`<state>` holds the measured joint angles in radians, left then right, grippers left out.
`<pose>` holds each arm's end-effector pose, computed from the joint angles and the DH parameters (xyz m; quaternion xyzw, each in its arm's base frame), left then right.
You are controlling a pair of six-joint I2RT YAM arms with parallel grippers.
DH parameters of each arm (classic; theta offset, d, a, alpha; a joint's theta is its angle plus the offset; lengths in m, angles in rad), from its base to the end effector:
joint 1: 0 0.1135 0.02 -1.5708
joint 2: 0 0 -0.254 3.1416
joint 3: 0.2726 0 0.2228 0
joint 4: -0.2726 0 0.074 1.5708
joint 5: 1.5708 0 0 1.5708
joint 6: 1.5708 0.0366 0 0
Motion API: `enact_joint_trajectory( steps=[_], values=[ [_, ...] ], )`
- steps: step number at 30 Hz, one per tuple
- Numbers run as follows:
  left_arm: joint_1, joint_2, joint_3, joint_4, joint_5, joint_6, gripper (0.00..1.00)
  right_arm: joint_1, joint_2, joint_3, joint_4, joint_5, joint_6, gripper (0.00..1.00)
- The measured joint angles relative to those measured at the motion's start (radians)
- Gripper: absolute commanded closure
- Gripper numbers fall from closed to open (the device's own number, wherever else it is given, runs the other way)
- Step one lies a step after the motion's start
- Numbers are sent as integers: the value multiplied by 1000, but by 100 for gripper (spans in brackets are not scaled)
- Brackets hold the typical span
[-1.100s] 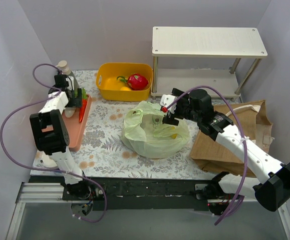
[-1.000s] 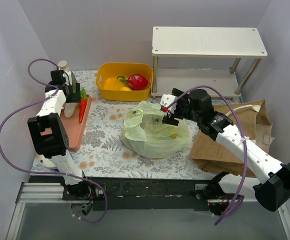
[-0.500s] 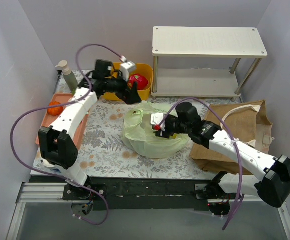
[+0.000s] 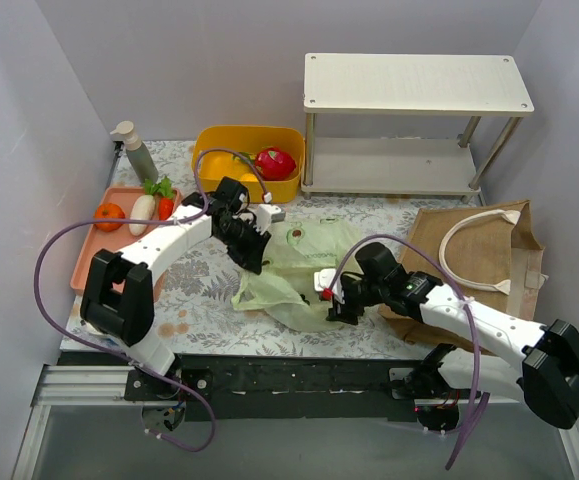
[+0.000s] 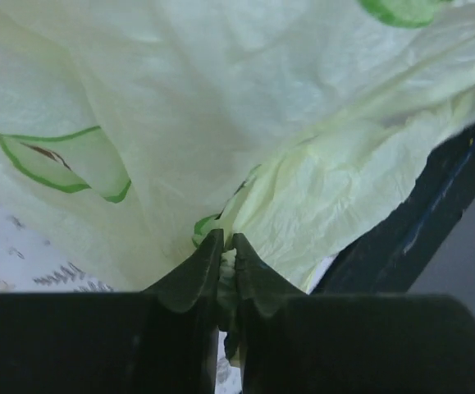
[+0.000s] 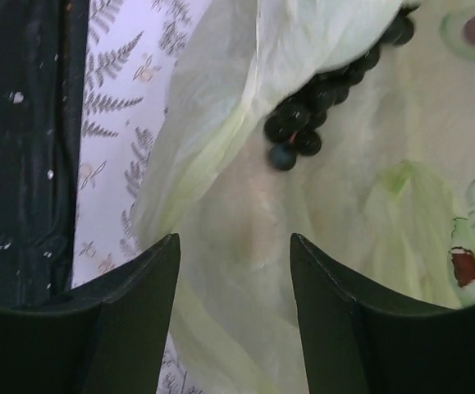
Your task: Untie the knot of the grocery bags and take out the mixed food
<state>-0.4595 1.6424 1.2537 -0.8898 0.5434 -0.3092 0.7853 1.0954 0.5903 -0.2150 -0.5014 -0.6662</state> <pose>0.2514 -0.1455 0.2402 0.1105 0.9474 -0.2987 0.0305 0.1292 0.1541 0.2180 -0.6622 0.5921 0.2494 0.3856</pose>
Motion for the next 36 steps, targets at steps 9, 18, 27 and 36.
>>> enact_joint_trajectory(
  steps=[9, 18, 27, 36],
  values=[
    [-1, -174, -119, -102, 35, 109, 100, 0, -37, 34, -30, 39, 16, 45],
    [-1, -190, -119, -111, 85, 182, 100, 1, 233, 123, 224, 23, 142, 40],
    [-1, -194, -32, -79, 123, 152, 100, 7, 427, 177, 316, -115, 291, 5],
    [-1, -198, 342, -29, 243, 68, 100, 15, 450, 232, 458, -167, 472, 3]
  ],
)
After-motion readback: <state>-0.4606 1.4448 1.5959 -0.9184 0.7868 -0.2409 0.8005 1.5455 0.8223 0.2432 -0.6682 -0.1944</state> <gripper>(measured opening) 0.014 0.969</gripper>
